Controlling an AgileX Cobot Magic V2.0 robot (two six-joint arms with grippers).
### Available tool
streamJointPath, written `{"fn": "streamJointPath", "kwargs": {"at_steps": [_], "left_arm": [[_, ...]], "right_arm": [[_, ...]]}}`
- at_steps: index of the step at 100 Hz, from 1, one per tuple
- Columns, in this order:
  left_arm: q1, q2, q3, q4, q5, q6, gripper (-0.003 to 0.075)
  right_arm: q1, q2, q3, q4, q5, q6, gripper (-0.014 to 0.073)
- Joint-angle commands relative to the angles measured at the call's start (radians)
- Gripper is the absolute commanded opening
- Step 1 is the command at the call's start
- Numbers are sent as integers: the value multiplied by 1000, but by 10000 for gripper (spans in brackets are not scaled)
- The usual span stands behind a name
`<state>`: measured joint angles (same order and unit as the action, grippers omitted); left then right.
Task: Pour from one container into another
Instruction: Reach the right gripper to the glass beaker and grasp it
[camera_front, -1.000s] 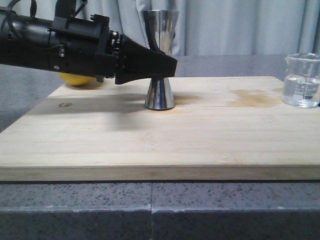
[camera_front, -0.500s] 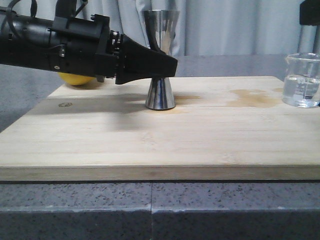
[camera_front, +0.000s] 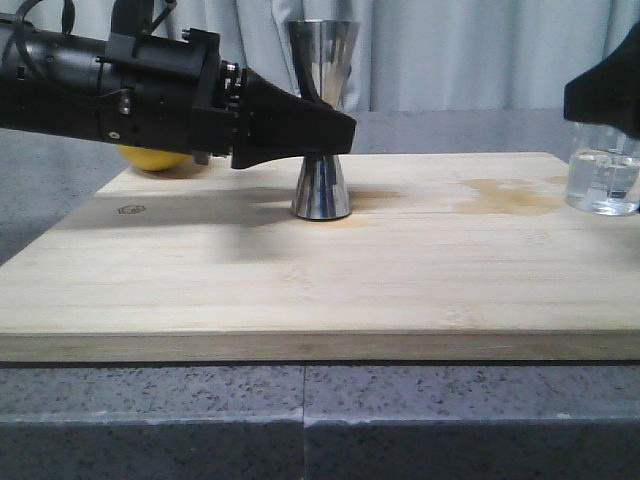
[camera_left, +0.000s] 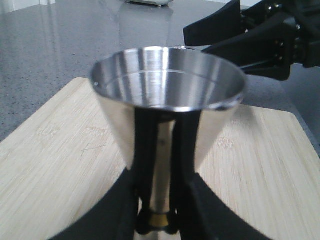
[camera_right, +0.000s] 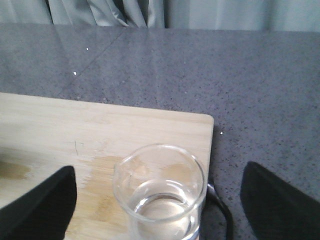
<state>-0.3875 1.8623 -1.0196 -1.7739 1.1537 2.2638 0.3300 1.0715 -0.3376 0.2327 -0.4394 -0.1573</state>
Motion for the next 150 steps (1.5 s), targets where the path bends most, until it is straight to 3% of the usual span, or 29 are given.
{"fn": "streamJointPath", "kwargs": {"at_steps": [1,76,112,133,150], "left_arm": [[-8,-40,-28,-78,106,-1,102],[-8,-40,-28,-78,106,-1,102],[-8,-40,-28,-78,106,-1,102],[-8,-40,-28,-78,106,-1,102],[-8,-40,-28,-78,106,-1,102]], "right_arm": [[-3,33,-23,-17,-123,2,605],[-3,225,-23,-44,-283,39,601],[-3,225,-23,-50,-286,39,414],[-3,225,-23,-65,-277,39,335],[-3,225,-23,-72,-243,39,321]]}}
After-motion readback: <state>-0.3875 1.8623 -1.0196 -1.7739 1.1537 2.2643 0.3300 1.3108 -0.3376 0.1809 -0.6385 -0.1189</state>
